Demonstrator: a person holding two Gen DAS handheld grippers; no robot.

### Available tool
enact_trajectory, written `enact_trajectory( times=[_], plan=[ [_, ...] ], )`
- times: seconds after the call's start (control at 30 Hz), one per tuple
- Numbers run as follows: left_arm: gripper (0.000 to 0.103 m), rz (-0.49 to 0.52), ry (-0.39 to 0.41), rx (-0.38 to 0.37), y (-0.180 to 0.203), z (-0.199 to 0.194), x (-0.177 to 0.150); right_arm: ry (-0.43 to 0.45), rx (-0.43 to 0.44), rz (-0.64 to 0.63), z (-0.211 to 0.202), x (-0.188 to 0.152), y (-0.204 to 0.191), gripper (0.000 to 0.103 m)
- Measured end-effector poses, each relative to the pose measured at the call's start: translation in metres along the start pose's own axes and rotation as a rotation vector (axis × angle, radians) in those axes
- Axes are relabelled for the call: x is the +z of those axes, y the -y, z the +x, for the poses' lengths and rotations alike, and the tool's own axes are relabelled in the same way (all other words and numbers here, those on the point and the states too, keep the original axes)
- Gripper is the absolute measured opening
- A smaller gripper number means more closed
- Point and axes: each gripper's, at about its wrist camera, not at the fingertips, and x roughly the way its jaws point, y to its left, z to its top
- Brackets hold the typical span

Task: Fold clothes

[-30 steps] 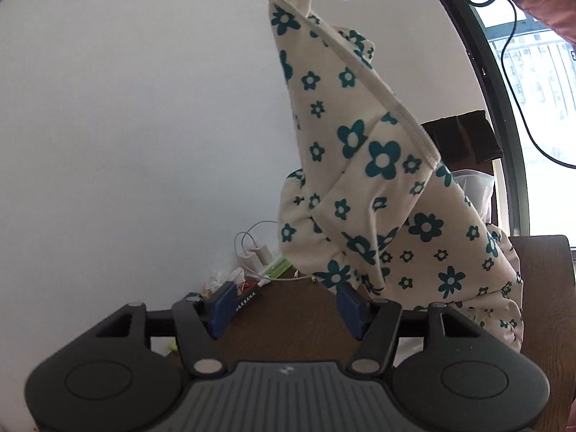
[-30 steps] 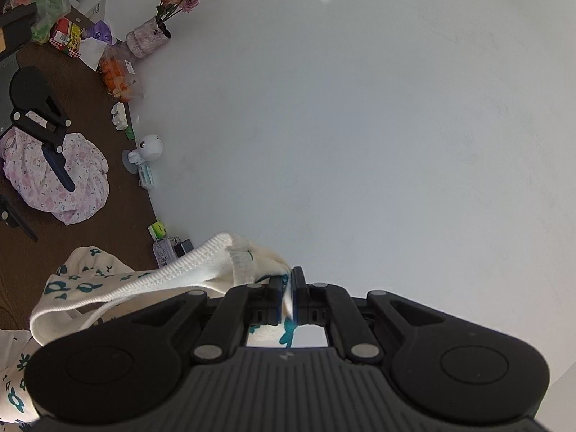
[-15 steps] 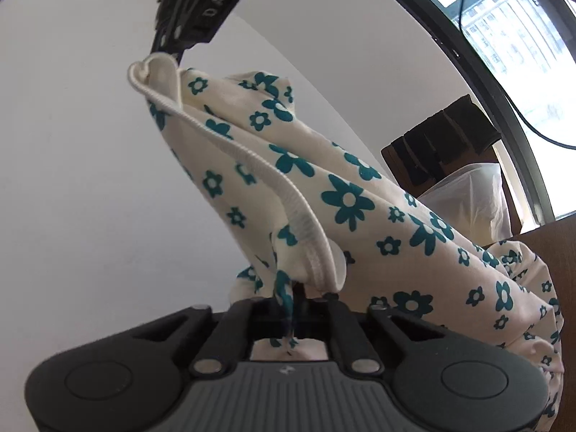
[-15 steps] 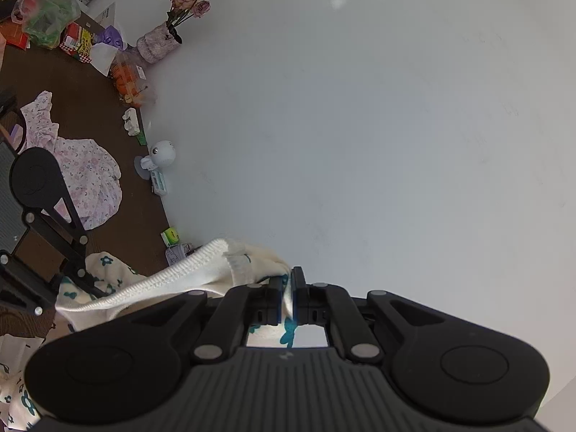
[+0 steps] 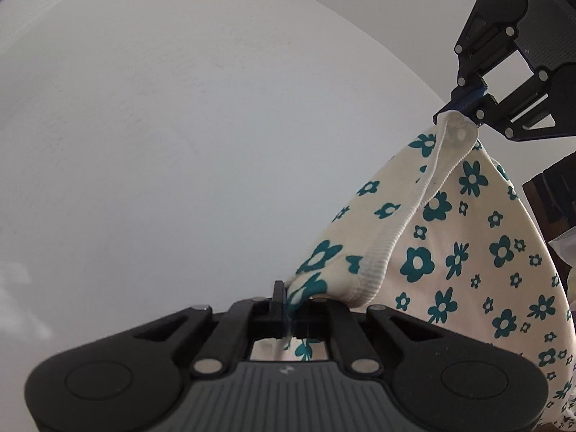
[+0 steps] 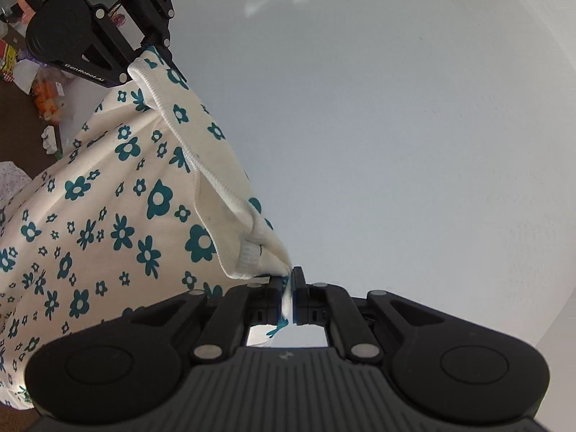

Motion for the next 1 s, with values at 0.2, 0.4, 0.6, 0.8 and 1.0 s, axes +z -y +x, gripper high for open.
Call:
enact_trajectory(
  times=[0.2, 0.4, 0.6, 0.8, 1.0],
  plan=[
    [0.002, 0.047, -0.035, 0.019, 0.006, -0.009, 0.003, 0.027, 0.002, 0.025, -0.003, 0.007, -0.002, 0.004],
    [0.002, 0.123, -0.088, 0.014, 0.017, -0.009, 0.006, 0.023, 0.026, 0.048, -0.005, 0.006, 0.0, 0.004],
    [0.002, 0.235, -0.124, 0.001, 0.044, 0.001, 0.003, 0.013, 0.046, 0.041, -0.005, 0.002, 0.002, 0.004],
    [0.002, 0.244, -0.152, -0.053, 0.064, 0.03, -0.01, -0.039, 0.101, 0.024, 0.02, -0.016, -0.016, 0.004],
    [0.002, 0.189, -0.18, -0.012, 0.059, 0.091, -0.027, -0.079, 0.081, 0.028, 0.069, -0.033, -0.022, 0.004]
  ],
)
